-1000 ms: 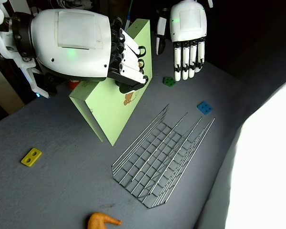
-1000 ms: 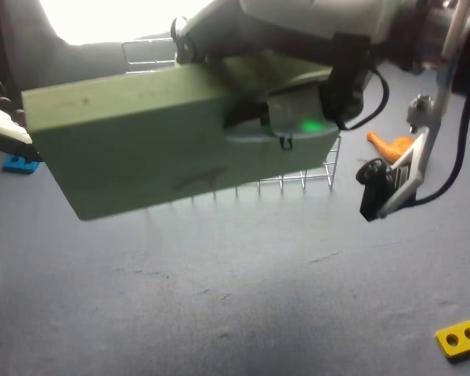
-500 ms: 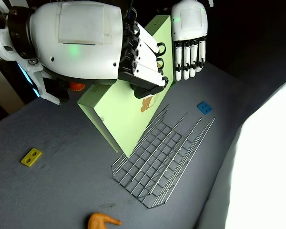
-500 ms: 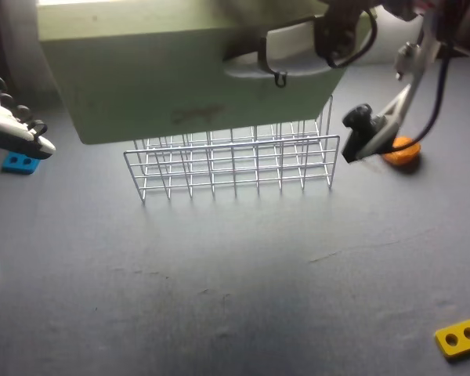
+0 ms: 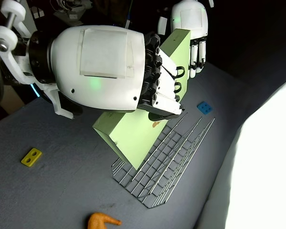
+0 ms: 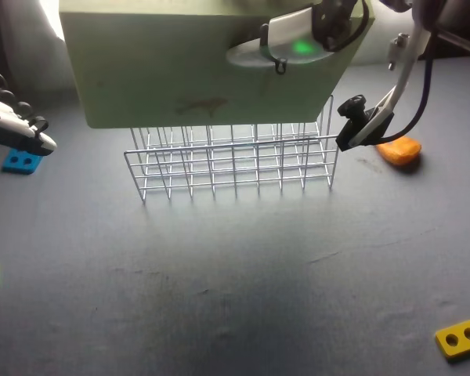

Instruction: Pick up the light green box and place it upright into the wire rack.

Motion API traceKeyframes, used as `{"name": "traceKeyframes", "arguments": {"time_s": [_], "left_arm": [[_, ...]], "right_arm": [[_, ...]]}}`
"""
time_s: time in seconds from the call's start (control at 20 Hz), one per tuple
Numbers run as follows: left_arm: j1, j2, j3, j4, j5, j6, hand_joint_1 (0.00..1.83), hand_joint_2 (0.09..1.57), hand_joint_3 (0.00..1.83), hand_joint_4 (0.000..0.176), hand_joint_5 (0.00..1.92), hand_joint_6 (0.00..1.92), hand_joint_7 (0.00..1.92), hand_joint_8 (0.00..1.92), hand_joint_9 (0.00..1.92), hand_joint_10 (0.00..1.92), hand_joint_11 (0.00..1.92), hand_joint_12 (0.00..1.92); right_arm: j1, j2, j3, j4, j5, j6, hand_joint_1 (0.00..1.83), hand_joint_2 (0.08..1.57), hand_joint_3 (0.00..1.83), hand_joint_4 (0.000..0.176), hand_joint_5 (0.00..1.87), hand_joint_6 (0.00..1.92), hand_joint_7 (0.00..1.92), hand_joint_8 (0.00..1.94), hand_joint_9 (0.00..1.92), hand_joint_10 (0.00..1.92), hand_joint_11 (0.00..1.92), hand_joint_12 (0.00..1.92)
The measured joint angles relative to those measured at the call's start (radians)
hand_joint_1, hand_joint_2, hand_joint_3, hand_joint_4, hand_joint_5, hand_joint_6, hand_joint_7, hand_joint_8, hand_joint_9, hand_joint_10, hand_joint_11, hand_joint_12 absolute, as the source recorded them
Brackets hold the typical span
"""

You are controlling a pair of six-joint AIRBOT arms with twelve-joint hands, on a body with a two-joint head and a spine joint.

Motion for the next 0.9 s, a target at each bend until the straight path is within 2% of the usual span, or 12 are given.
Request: {"name": "traceKeyframes", "arguments": {"time_s": [0.05, 0.15, 0.4, 0.6, 0.9], "left_arm": [[-0.001, 0.000, 0.002, 0.000, 0.000, 0.000, 0.35, 1.28, 0.00, 0.007, 0.18, 0.00, 0.23, 0.00, 0.26, 0.00, 0.00, 0.88], [-0.001, 0.000, 0.002, 0.000, 0.001, 0.000, 0.36, 1.28, 0.00, 0.005, 0.18, 0.00, 0.22, 0.00, 0.25, 0.00, 0.00, 0.86], [-0.007, 0.000, 0.002, 0.000, 0.000, 0.000, 0.35, 1.28, 0.00, 0.010, 0.18, 0.00, 0.24, 0.00, 0.27, 0.00, 0.00, 0.90], [-0.007, -0.001, 0.002, 0.000, 0.001, 0.000, 0.36, 1.28, 0.00, 0.002, 0.17, 0.00, 0.23, 0.00, 0.27, 0.00, 0.00, 0.88], [-0.011, -0.002, 0.002, 0.000, 0.000, 0.005, 0.38, 1.27, 0.00, 0.011, 0.18, 0.00, 0.23, 0.00, 0.27, 0.00, 0.00, 0.87]], "right_arm": [[0.000, -0.002, 0.002, 0.000, 0.000, 0.000, 1.36, 1.16, 0.00, 0.000, 0.87, 0.98, 0.94, 1.12, 0.81, 1.49, 0.51, 1.77], [-0.002, -0.003, 0.003, 0.000, 0.002, 0.000, 1.36, 1.16, 0.00, 0.000, 0.86, 0.99, 0.94, 1.12, 0.81, 1.48, 0.51, 1.78], [-0.015, -0.010, 0.023, 0.006, 0.010, 0.000, 1.35, 1.16, 0.00, 0.000, 0.85, 1.04, 0.93, 1.11, 0.81, 1.47, 0.51, 1.75], [-0.023, -0.021, 0.026, 0.006, 0.020, 0.000, 1.36, 1.15, 0.00, 0.000, 0.87, 0.99, 0.95, 1.09, 0.82, 1.46, 0.53, 1.74], [-0.037, -0.024, 0.031, 0.010, 0.016, 0.000, 1.36, 1.16, 0.00, 0.000, 0.85, 1.02, 0.94, 1.11, 0.82, 1.46, 0.52, 1.73]]}}
